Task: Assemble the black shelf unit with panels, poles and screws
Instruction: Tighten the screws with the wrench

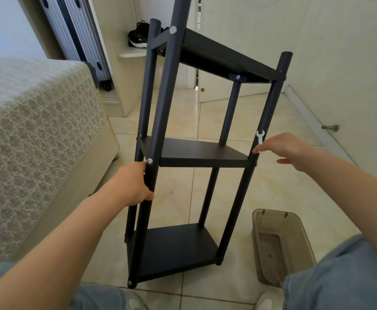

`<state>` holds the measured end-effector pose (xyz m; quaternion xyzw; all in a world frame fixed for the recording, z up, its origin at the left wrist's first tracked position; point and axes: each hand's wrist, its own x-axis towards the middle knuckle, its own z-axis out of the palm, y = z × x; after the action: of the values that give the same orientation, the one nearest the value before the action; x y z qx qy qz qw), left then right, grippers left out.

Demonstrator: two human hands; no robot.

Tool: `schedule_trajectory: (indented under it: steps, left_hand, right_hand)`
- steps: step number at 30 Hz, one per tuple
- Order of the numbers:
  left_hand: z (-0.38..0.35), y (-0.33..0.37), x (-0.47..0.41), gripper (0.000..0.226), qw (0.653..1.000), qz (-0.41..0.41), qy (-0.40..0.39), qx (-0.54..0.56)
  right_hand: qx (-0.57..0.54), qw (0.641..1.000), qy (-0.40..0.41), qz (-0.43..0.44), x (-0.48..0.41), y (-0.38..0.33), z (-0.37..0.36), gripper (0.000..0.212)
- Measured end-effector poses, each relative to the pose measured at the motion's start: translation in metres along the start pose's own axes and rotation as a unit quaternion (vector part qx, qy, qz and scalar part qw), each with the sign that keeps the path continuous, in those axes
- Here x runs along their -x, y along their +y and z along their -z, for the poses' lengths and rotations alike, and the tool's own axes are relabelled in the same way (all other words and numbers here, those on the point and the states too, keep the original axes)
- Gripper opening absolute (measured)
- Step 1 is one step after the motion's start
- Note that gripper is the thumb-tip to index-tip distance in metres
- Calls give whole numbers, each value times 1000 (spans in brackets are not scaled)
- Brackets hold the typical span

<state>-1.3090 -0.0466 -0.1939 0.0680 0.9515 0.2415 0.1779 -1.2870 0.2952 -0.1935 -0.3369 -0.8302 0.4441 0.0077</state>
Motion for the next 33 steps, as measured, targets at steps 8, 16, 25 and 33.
schedule_trajectory:
  steps: [8,16,25,33]
  left_hand:
    - [-3,-14,-7,72,999,22,45,-12]
    - [-10,-22,-17,67,994,-4,112,18]
    - [-10,-46,-35,62,981,35,152,114]
    - [-17,-67,-47,68,977,59,157,135]
  right_hand:
    - [-151,983,-97,48,9,-15,1,11]
    - [-163,981,-71,74,15,-16,-8,15]
    - [-224,959,-66,163,43,-29,-29,9]
    - [-254,935,-128,213,54,-35,-37,28]
